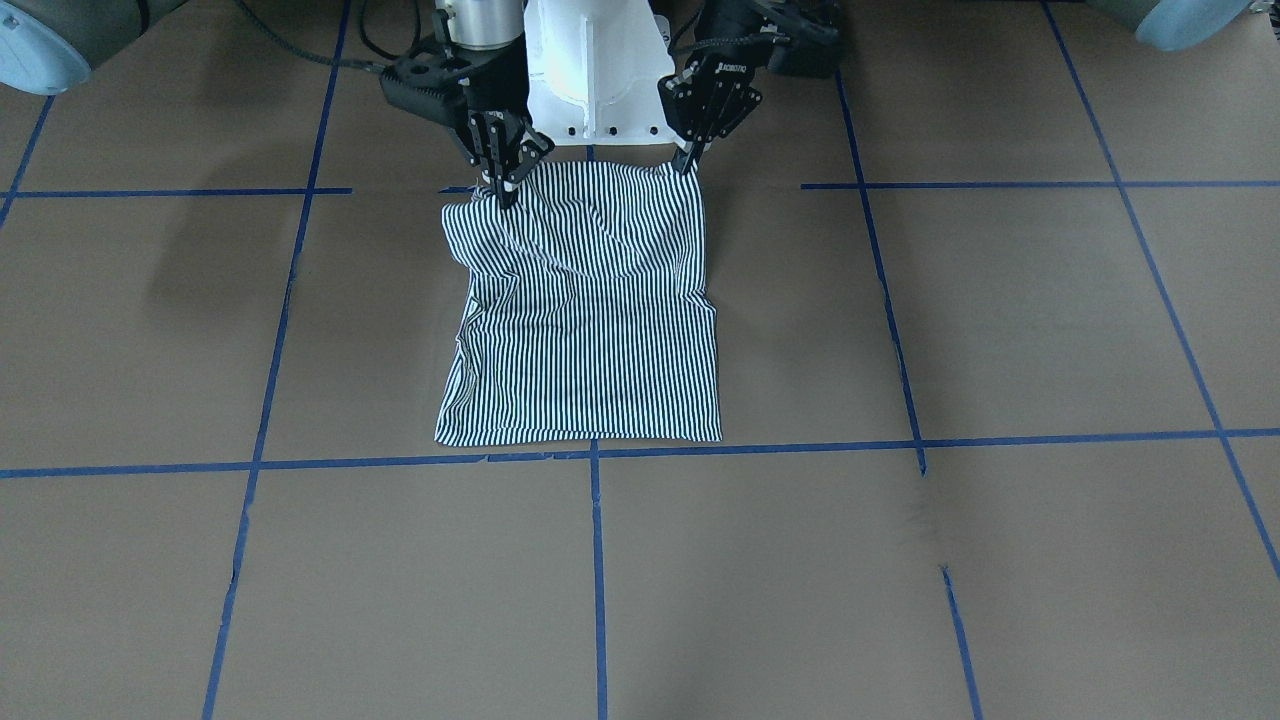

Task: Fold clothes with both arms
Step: 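Fold the near edge over toward the far edge with both grippers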

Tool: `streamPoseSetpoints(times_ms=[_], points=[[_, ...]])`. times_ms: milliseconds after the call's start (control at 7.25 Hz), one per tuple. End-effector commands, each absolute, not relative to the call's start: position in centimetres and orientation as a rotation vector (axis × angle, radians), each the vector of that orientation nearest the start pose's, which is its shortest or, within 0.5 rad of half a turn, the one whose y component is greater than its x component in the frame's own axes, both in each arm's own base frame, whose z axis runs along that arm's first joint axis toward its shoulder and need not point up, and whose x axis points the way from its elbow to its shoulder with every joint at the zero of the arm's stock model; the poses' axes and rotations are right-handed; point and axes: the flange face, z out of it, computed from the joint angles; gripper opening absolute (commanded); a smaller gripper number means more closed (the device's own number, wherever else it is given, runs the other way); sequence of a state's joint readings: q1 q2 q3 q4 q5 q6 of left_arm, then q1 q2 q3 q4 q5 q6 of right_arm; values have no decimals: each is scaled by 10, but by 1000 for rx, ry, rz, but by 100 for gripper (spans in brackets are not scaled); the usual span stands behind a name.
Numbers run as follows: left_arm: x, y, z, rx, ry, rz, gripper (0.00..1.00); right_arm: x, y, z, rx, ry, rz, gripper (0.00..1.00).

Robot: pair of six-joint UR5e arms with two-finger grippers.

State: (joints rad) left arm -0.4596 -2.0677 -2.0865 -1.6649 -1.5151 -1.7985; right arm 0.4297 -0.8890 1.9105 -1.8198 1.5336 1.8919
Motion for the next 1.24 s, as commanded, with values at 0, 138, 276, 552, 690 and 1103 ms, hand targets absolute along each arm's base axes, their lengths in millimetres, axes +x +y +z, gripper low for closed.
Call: streamPoseSetpoints(times_ms=[0, 138, 276, 552, 690, 1103], points=[[455, -422, 181, 222, 1051, -671, 0, -543, -431, 178, 98, -778, 761, 0], [476, -435, 202, 222, 1045, -673, 0, -564, -451, 191, 107, -782, 765, 0], [492, -444, 220, 227, 1032, -665, 0, -574, -464, 210, 111, -762, 769, 0], [511, -456, 251, 237, 979, -647, 0, -584, -471, 230, 119, -718, 756, 0], [519, -461, 251, 245, 966, -630, 0, -584, -471, 230, 119, -718, 758, 0], [521, -463, 254, 259, 954, -600, 22, -585, -471, 232, 122, -711, 756, 11]])
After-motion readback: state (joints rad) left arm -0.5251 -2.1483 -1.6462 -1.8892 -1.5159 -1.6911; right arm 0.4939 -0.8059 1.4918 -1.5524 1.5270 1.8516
